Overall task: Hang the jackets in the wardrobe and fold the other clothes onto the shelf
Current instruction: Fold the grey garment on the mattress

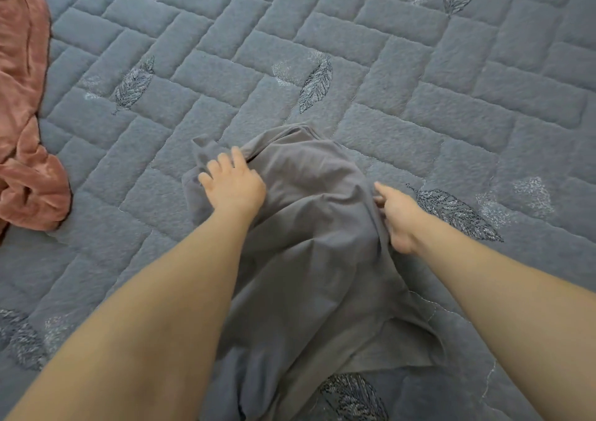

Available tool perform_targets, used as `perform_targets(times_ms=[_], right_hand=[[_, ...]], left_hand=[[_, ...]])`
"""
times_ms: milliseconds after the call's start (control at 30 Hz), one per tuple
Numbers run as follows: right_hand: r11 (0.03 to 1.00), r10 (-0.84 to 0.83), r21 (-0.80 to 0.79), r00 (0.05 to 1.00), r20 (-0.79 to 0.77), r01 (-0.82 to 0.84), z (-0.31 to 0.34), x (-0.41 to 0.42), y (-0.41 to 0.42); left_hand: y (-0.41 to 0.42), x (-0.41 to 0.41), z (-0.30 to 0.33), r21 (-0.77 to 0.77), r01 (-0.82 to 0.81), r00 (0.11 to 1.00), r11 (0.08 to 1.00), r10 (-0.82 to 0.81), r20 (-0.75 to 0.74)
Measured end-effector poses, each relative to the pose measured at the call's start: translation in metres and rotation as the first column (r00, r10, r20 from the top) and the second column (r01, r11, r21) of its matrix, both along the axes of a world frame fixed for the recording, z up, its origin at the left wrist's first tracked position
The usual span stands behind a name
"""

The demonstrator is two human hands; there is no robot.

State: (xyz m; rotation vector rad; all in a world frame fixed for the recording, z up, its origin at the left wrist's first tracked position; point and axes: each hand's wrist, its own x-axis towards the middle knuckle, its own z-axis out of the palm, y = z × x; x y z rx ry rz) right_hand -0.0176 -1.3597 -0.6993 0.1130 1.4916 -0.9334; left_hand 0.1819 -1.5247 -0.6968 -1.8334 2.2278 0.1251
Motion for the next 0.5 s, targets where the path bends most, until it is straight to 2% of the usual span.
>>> perform_targets(times_ms=[67,133,200,267,300,367,433,500], right_hand=[[0.979,0.2,0.021,0.973,0.114,-0.204,0.006,-0.003,0.002],[0.926,0.375,-0.049,0.893,0.249,-0.375,0.012,0.0,0.003],[0.875,0.476,-0.082,0.817,0.324,-0.477,0.016,0.005,-0.001],[0.849,0.511,-0.049,0.793,0.332,-0.527,0.021,0.014,-0.007],[0.848,0.512,-0.019,0.809,0.289,-0.53,0.024,0.02,-0.012],[0.874,0.483,0.025,0.874,0.055,-0.485,0.026,0.026,-0.022],[0.916,0.392,-0.007,0.902,-0.181,-0.4,0.031,0.023,-0.033],[0.934,0.307,-0.064,0.879,-0.364,-0.352,0.038,0.008,-0.048]], left_hand=[[-0.009,0.008,-0.002,-0.013,-0.029,0.999,0.999,0.03,0.032],[-0.016,0.014,-0.004,0.062,-0.068,0.997,0.996,0.066,0.032],[-0.02,0.016,-0.005,0.213,-0.179,0.982,0.961,0.187,-0.021],[-0.023,0.017,-0.001,0.301,-0.307,0.94,0.903,0.338,-0.052],[-0.026,0.019,0.002,0.301,-0.338,0.923,0.892,0.376,-0.078],[-0.034,0.024,0.014,0.264,-0.315,0.902,0.912,0.374,-0.215],[-0.051,0.028,0.033,0.187,-0.239,0.864,0.953,0.296,-0.407],[-0.076,0.028,0.06,0.04,-0.209,0.834,0.977,0.2,-0.514]])
